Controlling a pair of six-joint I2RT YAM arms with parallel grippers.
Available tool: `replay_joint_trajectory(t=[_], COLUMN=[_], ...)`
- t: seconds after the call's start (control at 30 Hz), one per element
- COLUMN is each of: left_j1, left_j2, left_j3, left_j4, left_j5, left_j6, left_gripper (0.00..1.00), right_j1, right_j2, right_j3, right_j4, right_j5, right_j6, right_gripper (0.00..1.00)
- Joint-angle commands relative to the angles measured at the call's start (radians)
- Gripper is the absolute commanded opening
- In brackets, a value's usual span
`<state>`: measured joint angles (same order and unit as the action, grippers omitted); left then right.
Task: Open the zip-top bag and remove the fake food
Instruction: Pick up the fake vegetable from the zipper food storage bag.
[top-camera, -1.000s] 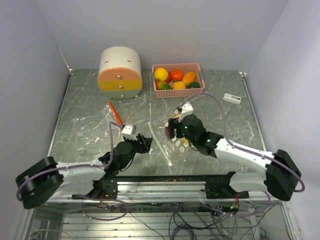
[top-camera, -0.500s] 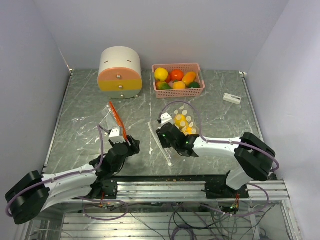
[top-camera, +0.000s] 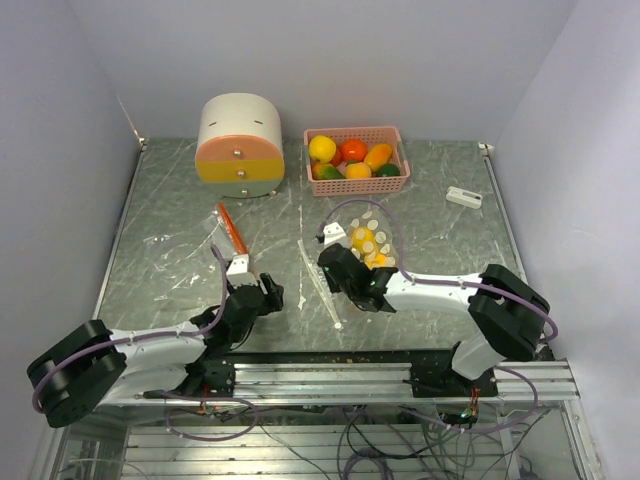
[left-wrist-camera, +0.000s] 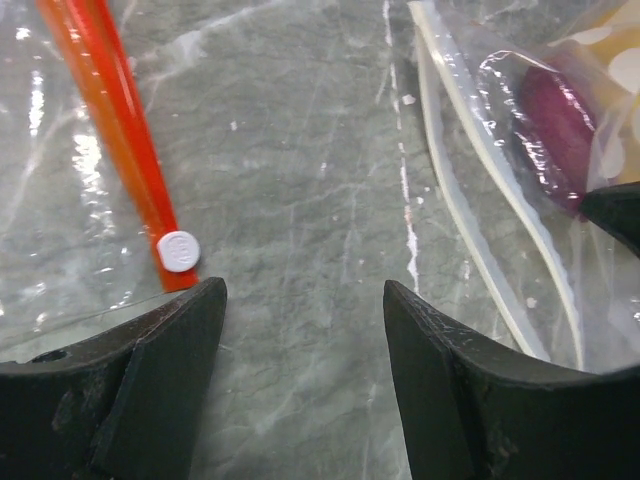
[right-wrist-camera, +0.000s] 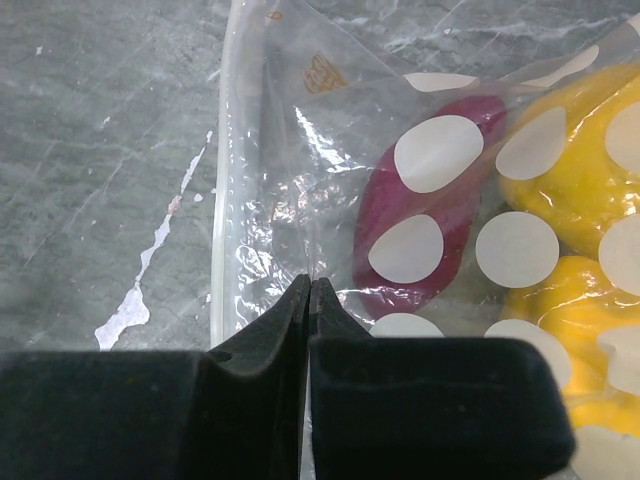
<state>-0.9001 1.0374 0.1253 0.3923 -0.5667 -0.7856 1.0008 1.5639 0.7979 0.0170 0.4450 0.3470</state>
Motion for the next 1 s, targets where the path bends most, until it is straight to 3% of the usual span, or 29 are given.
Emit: replay_joint_trajectory(t=[0.0,0.17,0.5,0.77,0.97], left_j1=[0.007,0.006,0.019,0.064,0.072], left_j2=[0.042,0.119,0.341,0.679,0.916], left_j3=[-0.011,-0.007,0.066,0.078,0.133], left_j4=[0.168,0.339,0.611,1.056,1.328], left_j5=[0.073,0.172,0.331,0.471,0.535], left_j6=[0.011,-0.03,-0.147,-0.223,-0.27], left_gripper=[0.75,0.74,0.34,0.25,0.26], right_j1=[0.003,0.002,0.002,0.002,0.002], right_j2=[-0.051,-0.1,-0.146,-0.175,-0.166], right_j3=[0.021,0.017,-0.016,-0.045,-0.054], right_j4=[0.01,0.036,0.039,0.067,0.079], right_j5=[0.023,-0.016,-0.031,-0.068,-0.092], right_j6=[0.016,0.016,0.042,0.054,0.057], right_gripper=[0.0,0.0,0.0,0.0,0.0])
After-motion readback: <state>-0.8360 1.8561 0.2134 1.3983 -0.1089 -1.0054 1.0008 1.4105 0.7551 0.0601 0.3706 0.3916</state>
